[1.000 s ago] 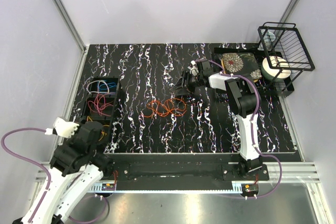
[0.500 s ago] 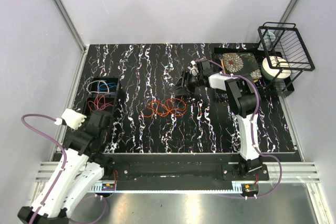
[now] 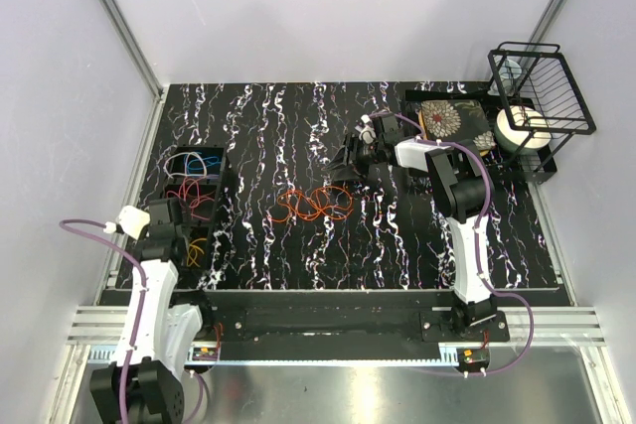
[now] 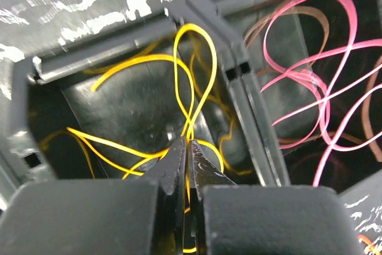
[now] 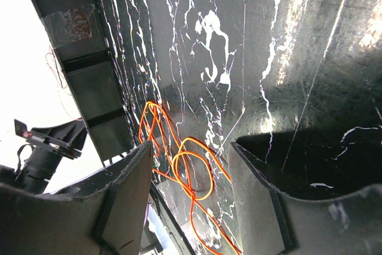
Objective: Untangle the cables
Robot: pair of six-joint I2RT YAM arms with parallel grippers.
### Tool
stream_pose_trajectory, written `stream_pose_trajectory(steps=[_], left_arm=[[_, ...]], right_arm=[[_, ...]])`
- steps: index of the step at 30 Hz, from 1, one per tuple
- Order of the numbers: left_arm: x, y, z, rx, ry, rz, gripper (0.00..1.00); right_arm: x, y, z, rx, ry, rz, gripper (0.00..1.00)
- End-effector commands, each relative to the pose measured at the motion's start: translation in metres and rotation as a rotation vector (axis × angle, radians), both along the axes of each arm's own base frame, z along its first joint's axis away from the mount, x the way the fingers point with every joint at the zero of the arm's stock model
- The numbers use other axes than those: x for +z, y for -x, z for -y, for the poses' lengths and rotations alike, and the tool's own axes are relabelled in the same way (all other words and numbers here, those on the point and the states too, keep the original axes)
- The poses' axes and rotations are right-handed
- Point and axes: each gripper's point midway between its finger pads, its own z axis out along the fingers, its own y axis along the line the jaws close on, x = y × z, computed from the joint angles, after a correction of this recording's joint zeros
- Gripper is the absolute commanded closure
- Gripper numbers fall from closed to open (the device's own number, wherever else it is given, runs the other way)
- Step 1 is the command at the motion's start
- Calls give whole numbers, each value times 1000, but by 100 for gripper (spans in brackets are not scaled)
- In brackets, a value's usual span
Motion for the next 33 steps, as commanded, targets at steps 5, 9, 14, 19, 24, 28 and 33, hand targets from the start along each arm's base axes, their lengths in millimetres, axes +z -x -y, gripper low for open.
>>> stream_pose_trajectory(steps=[5, 9, 14, 19, 24, 28, 33], left_arm=[[22, -19, 8, -61, 26, 126, 80], [55, -21, 8, -94, -9, 197, 48], [88, -21, 10, -121, -27, 270, 12], [120, -23, 16, -187, -41, 291, 1], [144, -20, 20, -222, -47, 324, 1], [162, -27, 32, -319, -52, 369, 1], [172, -49, 64, -517, -48, 345, 12]], right_arm=[[-49, 18, 7, -2, 123, -82, 39], [-49, 18, 8, -5, 126, -80, 39], [-47, 18, 8, -4, 125, -76, 39], [-49, 18, 9, -5, 126, -79, 39], [-47, 17, 8, -4, 126, -73, 39], [-47, 18, 8, -4, 127, -75, 39], [-44, 17, 8, -7, 129, -69, 39]])
